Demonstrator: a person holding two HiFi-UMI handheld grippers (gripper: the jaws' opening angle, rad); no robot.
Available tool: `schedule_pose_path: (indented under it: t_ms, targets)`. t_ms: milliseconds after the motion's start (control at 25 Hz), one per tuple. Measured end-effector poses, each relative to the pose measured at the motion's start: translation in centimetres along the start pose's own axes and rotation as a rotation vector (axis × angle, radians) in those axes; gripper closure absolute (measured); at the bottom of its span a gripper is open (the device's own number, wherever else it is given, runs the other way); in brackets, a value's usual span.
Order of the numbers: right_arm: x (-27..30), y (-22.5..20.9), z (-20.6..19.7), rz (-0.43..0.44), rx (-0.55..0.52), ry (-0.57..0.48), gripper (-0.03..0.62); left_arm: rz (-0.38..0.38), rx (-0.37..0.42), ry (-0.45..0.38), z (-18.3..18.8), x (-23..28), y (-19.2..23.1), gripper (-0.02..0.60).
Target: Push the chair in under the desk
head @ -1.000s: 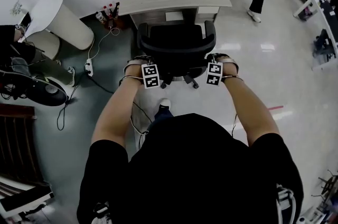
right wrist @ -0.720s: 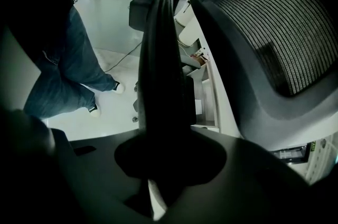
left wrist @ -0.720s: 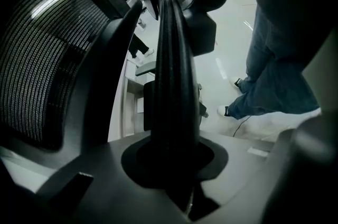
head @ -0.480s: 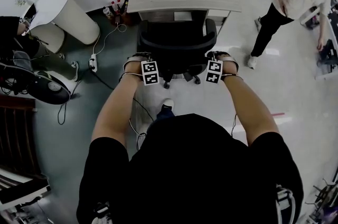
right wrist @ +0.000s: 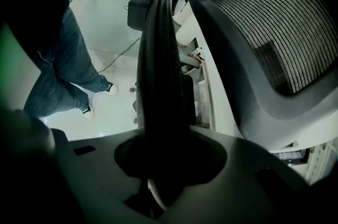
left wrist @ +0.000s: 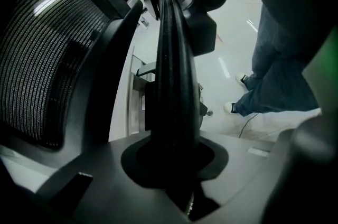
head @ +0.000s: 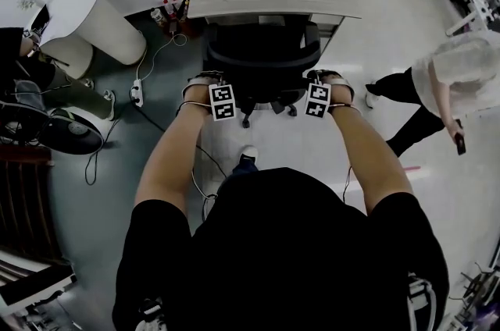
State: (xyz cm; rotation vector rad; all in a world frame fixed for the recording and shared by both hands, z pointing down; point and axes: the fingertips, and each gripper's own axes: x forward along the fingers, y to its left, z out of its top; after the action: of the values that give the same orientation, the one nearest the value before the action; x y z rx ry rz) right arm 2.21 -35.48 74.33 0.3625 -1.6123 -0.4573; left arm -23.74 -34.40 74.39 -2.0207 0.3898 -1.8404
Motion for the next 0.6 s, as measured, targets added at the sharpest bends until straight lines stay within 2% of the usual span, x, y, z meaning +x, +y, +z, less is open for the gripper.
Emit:
schedule_pose_path:
  t_ms: [600]
  targets:
    - [2.3, -3.8, 0.7, -0.008, 0.014, 0.007, 0.496, 0.002, 0.008, -0.005, -1.5, 2.0, 4.0, 0.503]
